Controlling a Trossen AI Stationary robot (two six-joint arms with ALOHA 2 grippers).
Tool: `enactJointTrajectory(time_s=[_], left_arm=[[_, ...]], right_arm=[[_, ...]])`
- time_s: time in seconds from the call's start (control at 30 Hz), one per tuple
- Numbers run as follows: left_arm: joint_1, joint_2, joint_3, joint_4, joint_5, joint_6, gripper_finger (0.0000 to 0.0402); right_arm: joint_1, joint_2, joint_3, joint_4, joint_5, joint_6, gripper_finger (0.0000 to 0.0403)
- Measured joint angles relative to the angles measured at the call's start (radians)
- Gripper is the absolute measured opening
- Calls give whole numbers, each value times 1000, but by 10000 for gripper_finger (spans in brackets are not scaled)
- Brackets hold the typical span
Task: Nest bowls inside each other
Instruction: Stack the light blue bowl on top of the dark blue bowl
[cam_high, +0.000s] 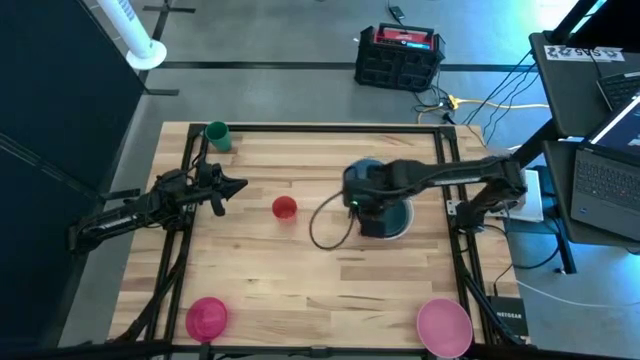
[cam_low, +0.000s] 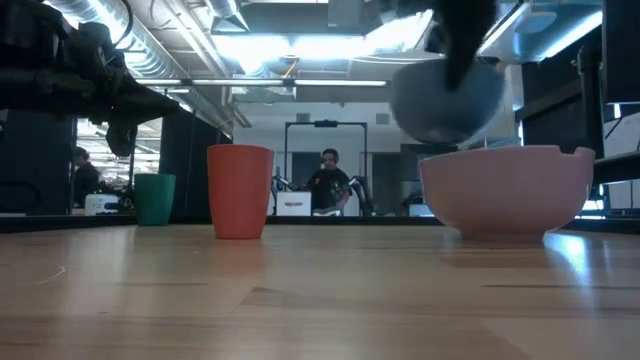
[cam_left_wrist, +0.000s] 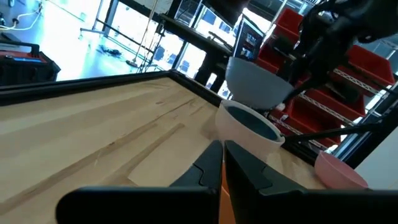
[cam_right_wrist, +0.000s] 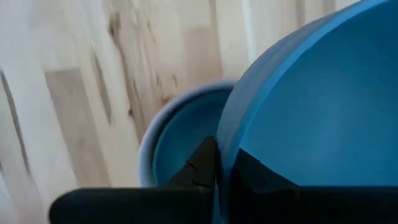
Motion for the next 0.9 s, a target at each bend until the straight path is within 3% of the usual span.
enactJointTrajectory(time_s=[0.3,0.47,0.9], left_arm=[[0,0,0,3,0,-4,0],[0,0,0,3,0,-25,0],[0,0,0,3,0,-25,0]], right_arm=[[78,-86,-245,179,-39,183,0],[114,-87,-301,272,-62,234,0],[131,-87,-374,324,-66,286,22]])
